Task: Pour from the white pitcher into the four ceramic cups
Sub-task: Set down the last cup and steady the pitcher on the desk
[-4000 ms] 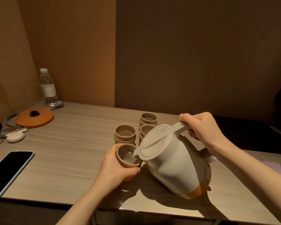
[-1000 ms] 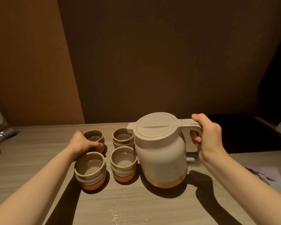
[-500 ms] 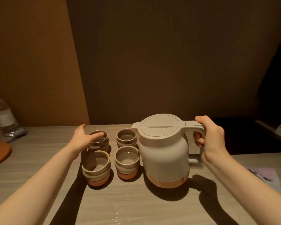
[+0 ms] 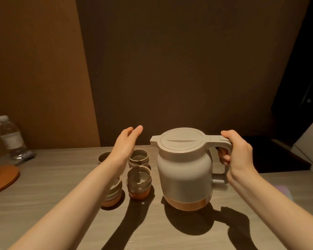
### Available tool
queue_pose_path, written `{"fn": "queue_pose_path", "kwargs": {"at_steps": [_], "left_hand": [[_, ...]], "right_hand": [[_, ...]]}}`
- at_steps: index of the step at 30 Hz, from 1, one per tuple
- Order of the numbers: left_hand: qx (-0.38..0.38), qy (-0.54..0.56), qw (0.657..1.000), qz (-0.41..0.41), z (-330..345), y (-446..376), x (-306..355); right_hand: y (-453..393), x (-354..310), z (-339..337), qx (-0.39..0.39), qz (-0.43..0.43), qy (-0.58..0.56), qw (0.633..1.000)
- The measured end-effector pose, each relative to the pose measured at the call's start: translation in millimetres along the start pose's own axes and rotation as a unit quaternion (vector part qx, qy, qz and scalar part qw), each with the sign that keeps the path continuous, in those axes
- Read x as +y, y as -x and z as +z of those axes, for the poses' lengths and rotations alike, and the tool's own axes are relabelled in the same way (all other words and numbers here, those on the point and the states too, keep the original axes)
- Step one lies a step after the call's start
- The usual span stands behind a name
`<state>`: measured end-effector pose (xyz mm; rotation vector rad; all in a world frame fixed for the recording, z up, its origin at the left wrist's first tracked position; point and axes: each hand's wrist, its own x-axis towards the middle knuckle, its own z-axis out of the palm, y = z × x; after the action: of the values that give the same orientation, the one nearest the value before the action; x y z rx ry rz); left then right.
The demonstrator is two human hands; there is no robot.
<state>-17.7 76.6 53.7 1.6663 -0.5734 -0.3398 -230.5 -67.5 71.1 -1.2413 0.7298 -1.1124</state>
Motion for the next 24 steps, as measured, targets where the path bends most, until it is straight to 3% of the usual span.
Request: {"fn": "queue_pose_path", "kwargs": {"at_steps": [5,9,12,17,24], "left_hand": [[-0.095,0.144,0.982,-0.075,30,35,1],[-0.17,0.168,0.964,-0.12,47,58,-1],[-0.204,0.158,0.96,-0.105,59,68,-1],[-0.193,0.136,0.969,-0.068,73,68,0],[-0.156,0.104,0.979,-0.086,87,47,0]], "right_hand": [[3,-4,-11,0.011,-0.002,-0.001,1.0],[3,-4,-16,0.025,-0.002,-0.006,1.0],[0,-2,-17,0.032,0.001,-0.009,0.999],[-9,4,-15,0.029,-0.001,-0.019,0.999],[-31,22,-3,0.035,0.004,-0.035,0.999]]}}
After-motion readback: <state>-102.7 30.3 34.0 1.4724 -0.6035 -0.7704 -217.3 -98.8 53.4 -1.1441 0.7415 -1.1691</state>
